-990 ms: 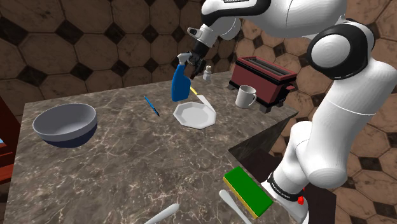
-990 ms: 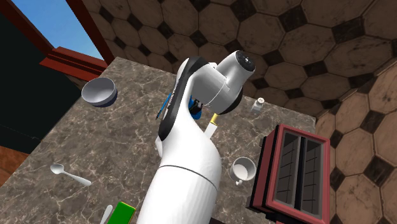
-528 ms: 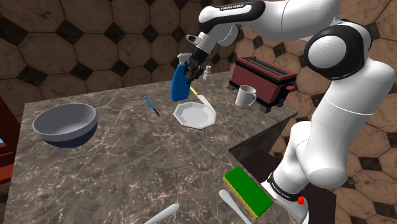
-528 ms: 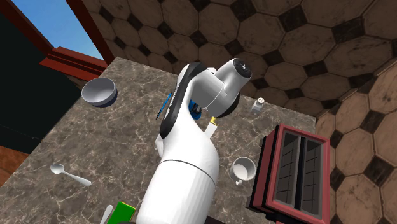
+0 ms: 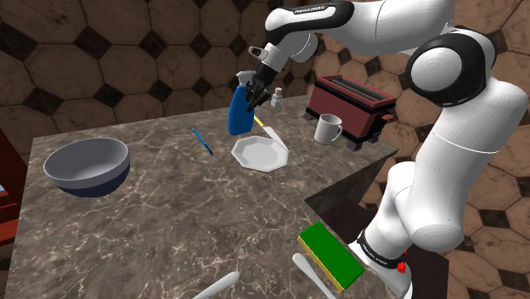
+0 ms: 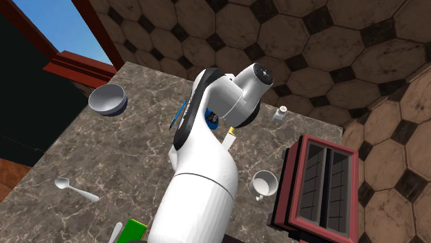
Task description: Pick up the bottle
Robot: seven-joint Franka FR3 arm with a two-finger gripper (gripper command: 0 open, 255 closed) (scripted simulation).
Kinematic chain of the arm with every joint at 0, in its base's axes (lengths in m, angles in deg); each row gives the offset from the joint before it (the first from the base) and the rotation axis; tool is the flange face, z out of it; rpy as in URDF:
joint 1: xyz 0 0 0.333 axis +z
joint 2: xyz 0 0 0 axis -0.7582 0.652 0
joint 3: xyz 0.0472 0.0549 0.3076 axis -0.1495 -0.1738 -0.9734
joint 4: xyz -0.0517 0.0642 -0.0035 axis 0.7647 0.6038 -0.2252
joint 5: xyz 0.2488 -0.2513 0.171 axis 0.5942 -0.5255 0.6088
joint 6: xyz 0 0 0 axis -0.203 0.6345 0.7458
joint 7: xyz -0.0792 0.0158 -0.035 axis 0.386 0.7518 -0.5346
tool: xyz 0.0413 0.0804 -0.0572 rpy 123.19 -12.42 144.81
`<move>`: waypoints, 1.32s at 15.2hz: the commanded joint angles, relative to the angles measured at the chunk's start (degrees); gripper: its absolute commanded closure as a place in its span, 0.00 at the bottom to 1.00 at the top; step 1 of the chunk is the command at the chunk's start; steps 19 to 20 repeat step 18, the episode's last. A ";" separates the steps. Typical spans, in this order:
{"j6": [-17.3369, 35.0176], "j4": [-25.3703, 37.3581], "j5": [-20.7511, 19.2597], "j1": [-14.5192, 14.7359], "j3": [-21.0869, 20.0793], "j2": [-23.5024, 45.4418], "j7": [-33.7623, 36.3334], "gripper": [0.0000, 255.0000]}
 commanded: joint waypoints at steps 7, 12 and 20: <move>-3.59 3.44 -1.32 -0.06 0.19 -0.91 2.23 1.00; -6.82 6.84 -1.95 -0.20 0.34 -1.17 3.92 1.00; -9.64 9.98 -2.21 -0.40 0.48 -1.10 5.20 1.00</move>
